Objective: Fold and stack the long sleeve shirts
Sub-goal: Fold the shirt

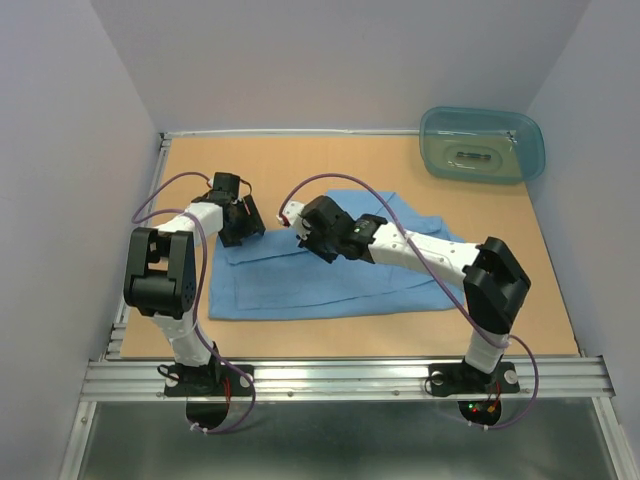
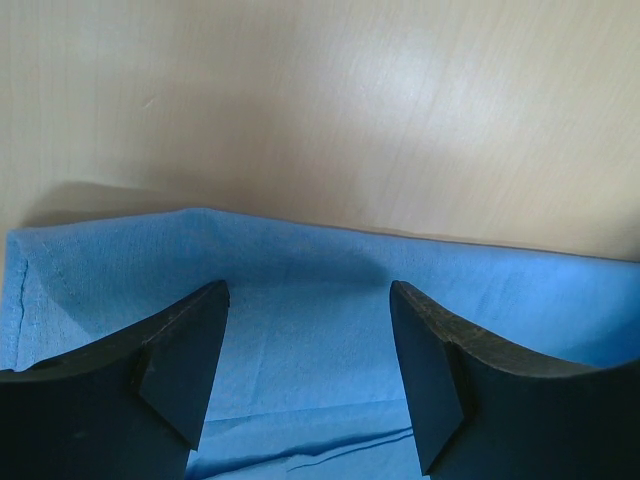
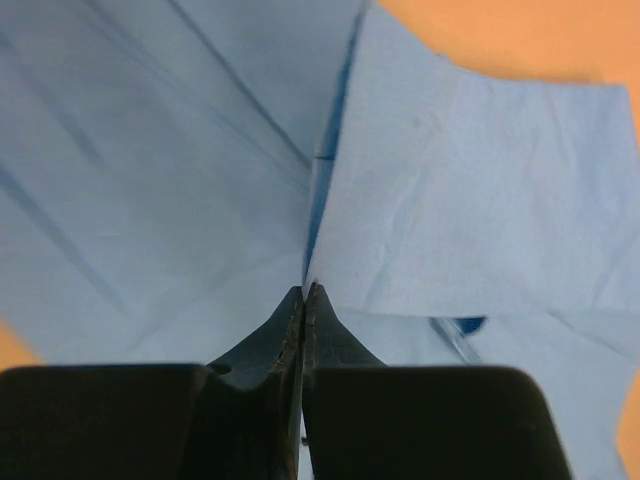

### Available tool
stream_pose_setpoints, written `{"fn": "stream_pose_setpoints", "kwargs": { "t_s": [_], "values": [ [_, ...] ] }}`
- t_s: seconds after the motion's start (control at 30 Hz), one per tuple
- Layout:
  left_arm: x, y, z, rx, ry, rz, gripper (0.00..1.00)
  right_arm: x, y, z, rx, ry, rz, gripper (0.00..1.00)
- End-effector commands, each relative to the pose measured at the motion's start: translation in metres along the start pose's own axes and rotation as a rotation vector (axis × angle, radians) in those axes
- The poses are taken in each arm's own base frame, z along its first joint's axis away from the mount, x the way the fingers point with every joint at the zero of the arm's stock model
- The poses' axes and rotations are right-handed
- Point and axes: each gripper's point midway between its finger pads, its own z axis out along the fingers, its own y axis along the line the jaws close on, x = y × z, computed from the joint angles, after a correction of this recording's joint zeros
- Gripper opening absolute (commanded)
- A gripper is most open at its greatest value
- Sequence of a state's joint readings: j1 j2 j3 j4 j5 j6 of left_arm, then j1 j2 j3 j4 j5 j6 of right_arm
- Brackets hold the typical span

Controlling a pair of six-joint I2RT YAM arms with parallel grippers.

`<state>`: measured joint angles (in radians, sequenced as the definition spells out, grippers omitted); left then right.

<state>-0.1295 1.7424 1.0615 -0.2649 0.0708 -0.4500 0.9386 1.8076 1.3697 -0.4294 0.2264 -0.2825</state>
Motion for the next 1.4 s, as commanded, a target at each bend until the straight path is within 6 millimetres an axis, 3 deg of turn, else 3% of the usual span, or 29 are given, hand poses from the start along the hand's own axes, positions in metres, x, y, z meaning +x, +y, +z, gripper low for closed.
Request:
{"fn": "stream_pose_setpoints", "kwargs": {
  "t_s": [0.0,0.03,0.13,0.23,0.37,0.67,0.9,1.03,1.07,1.17,1.2,1.3,1.37],
  "values": [
    [-0.001,0.0,0.008,-0.014,0.007,-0.011,0.78,-0.062,0.056,-0.065,-0.387,-0.156,0.105,0.01],
    [-0.002,-0.001,0.008,-0.009,0.003,-0.016,0.78,-0.074,0.075,-0.084,-0.52,-0.189,0.104,0.01],
    [-0.007,-0.003,0.005,-0.007,-0.01,-0.02,0.78,-0.076,0.102,-0.118,-0.73,-0.17,0.109,0.01],
    [-0.015,-0.006,-0.001,-0.004,-0.037,-0.023,0.78,-0.072,0.112,-0.142,-0.835,-0.146,0.121,0.0],
    [-0.027,-0.01,-0.005,-0.001,-0.075,-0.023,0.77,-0.078,0.117,-0.169,-0.912,-0.169,0.149,0.01],
    [-0.055,-0.027,0.003,0.03,-0.117,-0.048,0.78,-0.099,0.128,-0.253,-1.134,-0.256,0.207,0.01],
    [-0.079,-0.037,-0.014,0.045,-0.188,-0.044,0.78,-0.107,0.131,-0.315,-1.296,-0.341,0.166,0.01],
    [-0.085,-0.036,-0.031,0.031,-0.229,-0.049,0.78,-0.099,0.133,-0.309,-1.282,-0.308,0.196,0.05],
    [-0.085,-0.037,-0.035,0.033,-0.236,-0.047,0.78,-0.093,0.137,-0.3,-1.289,-0.271,0.215,0.27],
    [-0.084,-0.038,-0.049,0.036,-0.259,-0.039,0.78,-0.079,0.143,-0.273,-1.247,-0.187,0.264,0.64],
    [-0.083,-0.035,-0.052,0.02,-0.269,-0.032,0.78,-0.07,0.146,-0.262,-1.233,-0.151,0.277,0.66],
    [-0.078,-0.032,-0.066,0.01,-0.278,-0.025,0.78,-0.054,0.149,-0.263,-1.246,-0.124,0.265,0.68],
    [-0.074,-0.028,-0.079,0.004,-0.301,-0.02,0.78,-0.045,0.139,-0.254,-1.104,-0.132,0.269,0.69]
  ]
}}
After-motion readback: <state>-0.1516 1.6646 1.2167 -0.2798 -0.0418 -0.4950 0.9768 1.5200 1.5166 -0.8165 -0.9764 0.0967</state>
